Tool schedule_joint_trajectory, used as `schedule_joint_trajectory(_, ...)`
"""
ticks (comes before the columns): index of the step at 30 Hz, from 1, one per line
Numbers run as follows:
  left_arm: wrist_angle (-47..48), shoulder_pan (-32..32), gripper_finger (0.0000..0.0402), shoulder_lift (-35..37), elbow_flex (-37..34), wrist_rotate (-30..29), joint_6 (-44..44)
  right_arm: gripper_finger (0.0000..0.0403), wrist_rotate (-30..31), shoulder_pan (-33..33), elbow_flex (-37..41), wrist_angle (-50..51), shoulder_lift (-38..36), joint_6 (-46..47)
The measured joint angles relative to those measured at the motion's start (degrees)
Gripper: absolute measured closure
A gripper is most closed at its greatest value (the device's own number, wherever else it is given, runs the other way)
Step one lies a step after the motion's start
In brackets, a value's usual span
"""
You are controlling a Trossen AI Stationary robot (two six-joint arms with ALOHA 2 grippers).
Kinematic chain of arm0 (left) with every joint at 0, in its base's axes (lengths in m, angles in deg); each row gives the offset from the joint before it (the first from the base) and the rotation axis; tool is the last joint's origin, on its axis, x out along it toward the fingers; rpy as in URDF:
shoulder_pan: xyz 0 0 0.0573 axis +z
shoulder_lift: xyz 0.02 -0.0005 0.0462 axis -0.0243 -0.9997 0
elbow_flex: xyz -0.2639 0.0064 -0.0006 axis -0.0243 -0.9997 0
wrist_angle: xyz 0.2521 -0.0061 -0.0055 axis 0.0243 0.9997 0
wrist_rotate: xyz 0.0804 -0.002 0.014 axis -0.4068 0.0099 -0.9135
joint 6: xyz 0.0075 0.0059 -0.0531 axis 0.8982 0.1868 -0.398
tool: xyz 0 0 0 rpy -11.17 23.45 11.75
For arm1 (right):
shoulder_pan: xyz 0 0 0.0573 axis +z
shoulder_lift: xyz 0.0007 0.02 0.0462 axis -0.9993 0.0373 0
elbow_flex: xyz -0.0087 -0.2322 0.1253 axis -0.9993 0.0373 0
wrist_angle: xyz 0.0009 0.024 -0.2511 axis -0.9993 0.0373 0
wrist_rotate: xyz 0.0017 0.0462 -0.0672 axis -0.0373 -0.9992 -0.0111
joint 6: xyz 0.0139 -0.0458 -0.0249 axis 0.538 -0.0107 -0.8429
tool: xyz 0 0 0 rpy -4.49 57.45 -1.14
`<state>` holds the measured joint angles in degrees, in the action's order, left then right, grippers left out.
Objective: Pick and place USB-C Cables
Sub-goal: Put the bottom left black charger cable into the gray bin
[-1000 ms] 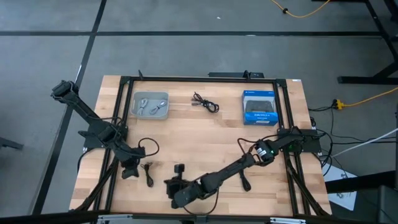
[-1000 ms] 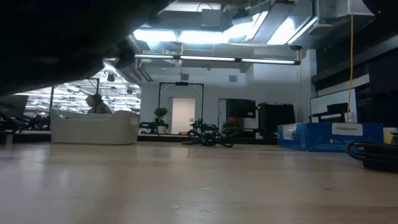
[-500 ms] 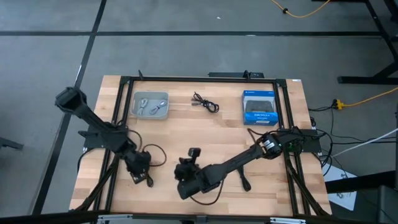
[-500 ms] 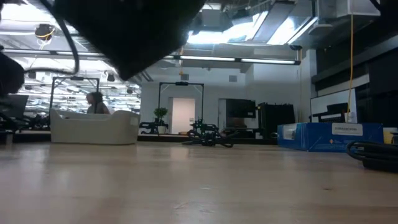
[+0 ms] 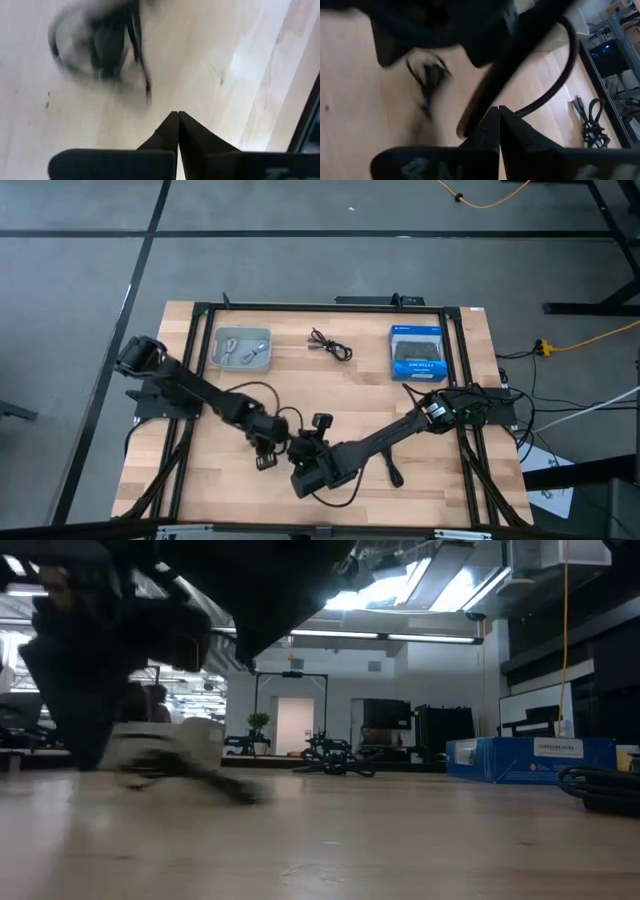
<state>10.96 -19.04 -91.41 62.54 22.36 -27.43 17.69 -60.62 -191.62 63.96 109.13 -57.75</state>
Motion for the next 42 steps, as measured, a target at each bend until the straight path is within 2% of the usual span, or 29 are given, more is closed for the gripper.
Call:
schedule_joint_trajectory(4,14.75,3.11,0.0401,-0.12,6.66,-0.66,7.04,0.0403,-0.08,1.16,-0.04,7.73,-1.35,5.72)
schedule_joint_trajectory(7,30.83,3.66,0.0401,-0.09,10.52,-2.95,7.29,0.0403,0.53,2.78,-0.02,21.03,-2.33,15.35)
schedule_joint_trajectory(10,41.74,3.19,0.0401,-0.03,13.26,-4.01,6.49,0.0403,0.62,4.30,0.08,35.93,-3.09,28.37)
schedule_joint_trajectory(11,44.63,2.82,0.0401,-0.03,13.92,-4.02,6.33,0.0403,0.95,4.64,0.77,35.26,-3.42,30.24)
schedule_joint_trajectory(13,49.69,1.65,0.0401,0.31,15.15,-3.92,6.48,0.0403,0.86,5.20,4.03,32.76,-4.96,26.80)
schedule_joint_trajectory(15,52.86,0.35,0.0401,1.19,15.73,-2.85,7.66,0.0403,-0.27,5.45,6.19,31.59,-5.59,27.63)
schedule_joint_trajectory(17,54.76,-1.02,0.0401,3.36,15.60,-1.74,9.68,0.0403,-1.37,5.59,9.39,35.78,-6.66,33.49)
schedule_joint_trajectory(18,55.16,-1.68,0.0401,4.55,15.70,-1.28,10.34,0.0403,-1.44,5.44,11.76,34.26,-7.82,34.15)
schedule_joint_trajectory(21,54.86,-4.04,0.0401,10.49,15.65,-2.22,11.07,0.0403,-2.10,4.43,18.86,33.83,-11.92,37.01)
schedule_joint_trajectory(23,54.57,-5.32,0.0401,15.08,15.61,-6.55,10.58,0.0403,-2.26,3.60,23.63,34.74,-15.20,41.22)
schedule_joint_trajectory(27,54.16,-6.89,0.0401,26.23,15.60,-19.76,7.17,0.0403,-2.59,1.29,33.57,33.70,-23.00,47.05)
schedule_joint_trajectory(30,53.15,-7.44,0.0401,34.32,14.94,-28.25,6.08,0.0403,-4.80,-0.46,41.17,26.96,-28.62,47.70)
schedule_joint_trajectory(33,48.85,-7.45,0.0401,42.29,11.48,-34.62,6.83,0.0403,-10.04,-1.67,49.31,12.49,-33.31,40.79)
schedule_joint_trajectory(38,36.26,-7.48,0.0401,54.51,-0.07,-36.33,11.99,0.0403,-22.20,-3.53,60.61,-24.67,-37.12,15.45)
schedule_joint_trajectory(40,30.75,-7.48,0.0401,58.40,-5.02,-36.32,15.95,0.0403,-25.76,-4.90,62.23,-40.12,-37.50,3.53)
schedule_joint_trajectory(42,24.31,-7.47,0.0401,61.94,-9.63,-36.93,20.29,0.0403,-28.34,-6.50,62.61,-51.17,-37.59,-6.59)
